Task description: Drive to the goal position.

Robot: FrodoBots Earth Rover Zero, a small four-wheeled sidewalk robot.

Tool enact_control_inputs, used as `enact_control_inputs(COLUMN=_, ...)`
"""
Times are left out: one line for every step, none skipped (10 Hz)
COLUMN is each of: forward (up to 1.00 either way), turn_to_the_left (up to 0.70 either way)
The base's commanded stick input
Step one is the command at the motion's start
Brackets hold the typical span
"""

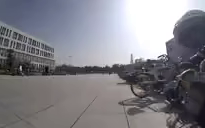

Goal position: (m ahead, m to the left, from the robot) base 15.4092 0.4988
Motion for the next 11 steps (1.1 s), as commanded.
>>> enact_control_inputs(forward=0.5, turn_to_the_left=0.0)
enact_control_inputs(forward=0.5, turn_to_the_left=0.0)
enact_control_inputs(forward=0.5, turn_to_the_left=0.0)
enact_control_inputs(forward=0.5, turn_to_the_left=0.0)
enact_control_inputs(forward=0.5, turn_to_the_left=0.0)
enact_control_inputs(forward=0.5, turn_to_the_left=0.0)
enact_control_inputs(forward=0.5, turn_to_the_left=0.0)
enact_control_inputs(forward=0.5, turn_to_the_left=0.0)
enact_control_inputs(forward=0.5, turn_to_the_left=0.0)
enact_control_inputs(forward=0.5, turn_to_the_left=0.0)
enact_control_inputs(forward=0.5, turn_to_the_left=0.0)
